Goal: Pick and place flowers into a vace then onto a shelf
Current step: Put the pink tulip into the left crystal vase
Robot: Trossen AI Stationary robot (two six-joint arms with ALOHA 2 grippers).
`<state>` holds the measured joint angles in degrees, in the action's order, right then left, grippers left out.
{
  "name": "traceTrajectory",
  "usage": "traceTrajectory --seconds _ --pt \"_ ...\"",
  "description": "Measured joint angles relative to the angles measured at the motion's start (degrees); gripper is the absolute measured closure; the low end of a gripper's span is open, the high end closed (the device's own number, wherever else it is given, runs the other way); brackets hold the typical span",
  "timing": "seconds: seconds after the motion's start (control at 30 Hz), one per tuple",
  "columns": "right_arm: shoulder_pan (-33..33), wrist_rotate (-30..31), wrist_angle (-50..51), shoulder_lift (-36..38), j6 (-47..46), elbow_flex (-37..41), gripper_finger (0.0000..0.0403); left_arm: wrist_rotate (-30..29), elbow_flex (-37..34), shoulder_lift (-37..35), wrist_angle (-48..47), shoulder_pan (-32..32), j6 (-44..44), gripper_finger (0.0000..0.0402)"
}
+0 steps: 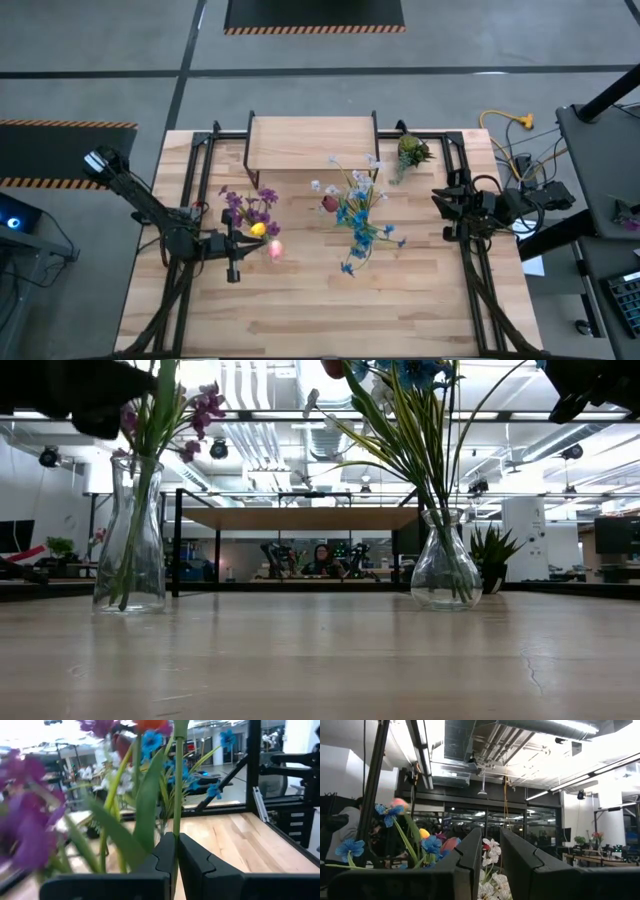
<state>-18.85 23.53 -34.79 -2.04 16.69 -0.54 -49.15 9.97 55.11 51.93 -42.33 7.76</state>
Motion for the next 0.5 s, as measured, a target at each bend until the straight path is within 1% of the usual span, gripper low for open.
traceTrajectory --seconds 0.07,0.5 --pt "0.0 0.0 0.0 0.0 0.0 0.01 0.0339 -0.86 -1.07 0.0 0.06 0.0 -2.21 0.0401" --pt "0.0 0.0 0.02 0.0 0.0 0.01 0.0339 -1.11 -7.34 0.0 -0.05 0.0 -16.36 0.0401"
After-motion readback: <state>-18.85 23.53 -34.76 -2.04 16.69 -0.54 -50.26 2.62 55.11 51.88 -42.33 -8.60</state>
